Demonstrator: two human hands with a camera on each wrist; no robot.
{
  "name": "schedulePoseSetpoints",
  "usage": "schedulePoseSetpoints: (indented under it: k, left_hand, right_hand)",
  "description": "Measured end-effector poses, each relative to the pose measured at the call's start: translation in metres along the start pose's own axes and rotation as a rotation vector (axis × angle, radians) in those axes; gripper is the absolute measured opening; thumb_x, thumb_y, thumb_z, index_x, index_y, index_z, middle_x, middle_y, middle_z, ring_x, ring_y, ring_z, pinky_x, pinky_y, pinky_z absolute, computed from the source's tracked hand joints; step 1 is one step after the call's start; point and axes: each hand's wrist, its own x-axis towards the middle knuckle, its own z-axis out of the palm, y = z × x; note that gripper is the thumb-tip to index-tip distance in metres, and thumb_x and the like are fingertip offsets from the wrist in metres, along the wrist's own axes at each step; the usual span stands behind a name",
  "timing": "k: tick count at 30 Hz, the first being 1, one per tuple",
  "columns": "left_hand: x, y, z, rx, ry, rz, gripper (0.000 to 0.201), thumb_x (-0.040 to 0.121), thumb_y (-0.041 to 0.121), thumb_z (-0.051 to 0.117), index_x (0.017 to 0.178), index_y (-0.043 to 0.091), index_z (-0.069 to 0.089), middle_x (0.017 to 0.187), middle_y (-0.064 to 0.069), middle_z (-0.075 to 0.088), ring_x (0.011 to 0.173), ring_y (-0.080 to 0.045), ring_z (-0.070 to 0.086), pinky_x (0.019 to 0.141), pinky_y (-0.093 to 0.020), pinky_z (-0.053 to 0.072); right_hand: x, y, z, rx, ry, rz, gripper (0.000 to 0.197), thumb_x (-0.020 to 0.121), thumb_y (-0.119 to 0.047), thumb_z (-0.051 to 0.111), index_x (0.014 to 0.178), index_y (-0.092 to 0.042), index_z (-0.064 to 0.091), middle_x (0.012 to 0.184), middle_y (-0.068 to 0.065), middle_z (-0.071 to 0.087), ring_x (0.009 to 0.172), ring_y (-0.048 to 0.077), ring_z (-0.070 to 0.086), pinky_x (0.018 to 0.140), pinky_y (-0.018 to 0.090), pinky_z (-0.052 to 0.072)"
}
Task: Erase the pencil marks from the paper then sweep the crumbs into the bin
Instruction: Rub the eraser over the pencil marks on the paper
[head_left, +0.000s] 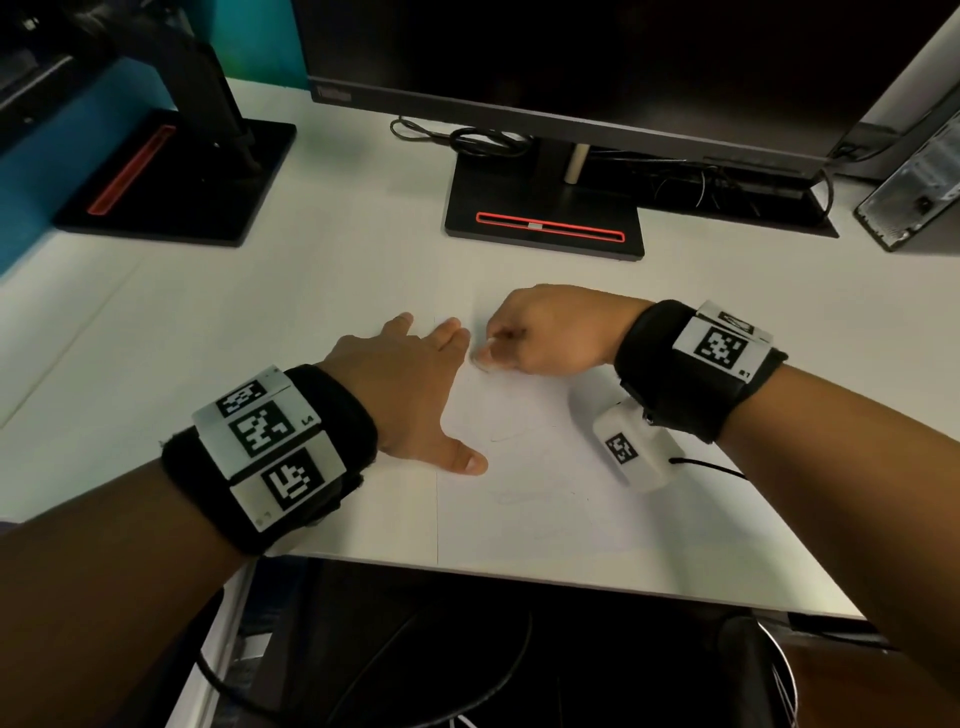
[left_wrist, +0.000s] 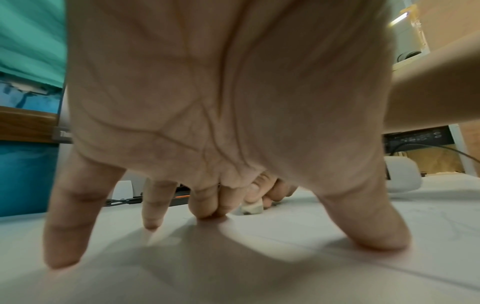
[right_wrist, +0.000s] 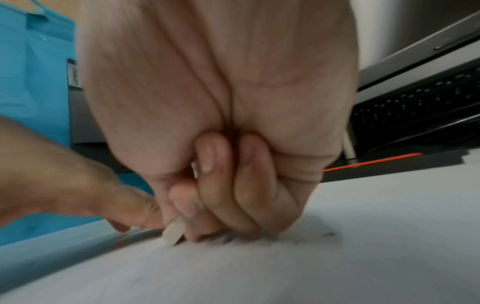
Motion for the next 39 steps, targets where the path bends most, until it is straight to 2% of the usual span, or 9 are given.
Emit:
schedulePoseSetpoints:
  k: [3,7,17,21,24,28,33,35,39]
  left_hand:
    - [0.001,-0.001,0.0,-0.017,0.009,0.007,0.128,0.068,0.088,0.057,0.159,0.026,-0.008,0.166,0.012,-0.012,0.154,-0.028,-0.006,0.115,-0.057,0.03]
    - [0.001,-0.001,0.002,-0.013,0.001,0.007,0.129,0.068,0.089,0.055,0.158,0.025,-0.012,0.166,0.012,-0.015,0.154,-0.027,-0.007,0.115,-0.056,0.029]
    - [0.001,-0.001,0.001,-0.024,0.005,0.004,0.129,0.069,0.087,0.057,0.158,0.025,-0.013,0.166,0.012,-0.016,0.154,-0.028,-0.008,0.115,-0.055,0.029]
    - [0.003,0.001,0.001,-0.039,-0.001,0.015,0.123,0.068,0.085,0.06,0.155,0.042,-0.017,0.166,0.011,-0.015,0.153,-0.03,-0.008,0.115,-0.057,0.029]
    - [0.002,0.002,0.0,-0.034,-0.016,0.022,0.118,0.069,0.084,0.06,0.152,0.05,-0.016,0.166,0.008,-0.015,0.153,-0.033,-0.009,0.114,-0.058,0.027]
    - [0.003,0.003,-0.002,-0.021,-0.031,0.018,0.115,0.071,0.084,0.06,0.153,0.051,-0.013,0.167,0.006,-0.015,0.153,-0.034,-0.008,0.115,-0.058,0.027]
    - [0.004,0.007,-0.007,-0.012,-0.076,0.005,0.119,0.07,0.083,0.061,0.153,0.047,-0.016,0.166,0.003,-0.018,0.152,-0.037,-0.011,0.117,-0.059,0.023]
    - [0.004,0.009,-0.009,-0.01,-0.082,0.001,0.119,0.071,0.082,0.062,0.154,0.046,-0.016,0.166,0.003,-0.018,0.152,-0.038,-0.011,0.118,-0.059,0.023]
    - [0.004,0.009,-0.008,-0.005,-0.079,-0.001,0.12,0.071,0.081,0.063,0.154,0.046,-0.016,0.166,0.003,-0.018,0.152,-0.037,-0.011,0.118,-0.058,0.024]
  right_hand:
    - [-0.003,-0.006,0.01,-0.028,-0.036,-0.059,0.036,0.105,-0.042,0.045,0.091,-0.019,0.069,0.083,-0.004,0.065,0.079,0.015,0.059,0.075,0.03,0.046]
    - [-0.01,-0.001,0.004,-0.003,-0.065,0.002,0.042,0.103,-0.045,0.048,0.073,-0.018,0.057,0.069,-0.002,0.053,0.067,0.017,0.05,0.068,0.033,0.045]
    - [-0.02,0.003,0.006,-0.023,0.027,0.004,0.04,0.104,-0.043,0.048,0.073,-0.018,0.056,0.07,-0.004,0.053,0.069,0.016,0.05,0.064,0.029,0.037]
    - [-0.025,-0.003,0.018,0.026,-0.049,-0.066,0.024,0.104,-0.039,0.049,0.091,-0.029,0.067,0.08,-0.015,0.061,0.078,0.004,0.055,0.075,0.024,0.041]
    - [-0.028,0.003,0.011,0.041,-0.047,-0.009,0.033,0.103,-0.04,0.05,0.073,-0.03,0.06,0.07,-0.01,0.058,0.068,0.006,0.053,0.068,0.026,0.04]
    - [-0.024,0.002,0.017,-0.007,-0.015,-0.041,0.035,0.102,-0.043,0.045,0.103,-0.021,0.072,0.093,-0.006,0.07,0.089,0.016,0.063,0.087,0.036,0.051]
    - [-0.033,0.009,0.009,-0.013,-0.015,0.024,0.04,0.102,-0.043,0.05,0.074,-0.016,0.058,0.07,-0.003,0.056,0.068,0.016,0.052,0.067,0.032,0.043]
    - [-0.035,0.008,0.01,-0.003,0.032,0.005,0.039,0.104,-0.039,0.049,0.067,-0.026,0.053,0.066,-0.01,0.052,0.066,0.008,0.049,0.064,0.025,0.036]
    - [-0.043,0.007,0.018,0.017,-0.031,-0.011,0.039,0.103,-0.04,0.051,0.066,-0.027,0.053,0.065,-0.009,0.052,0.063,0.006,0.048,0.064,0.024,0.037]
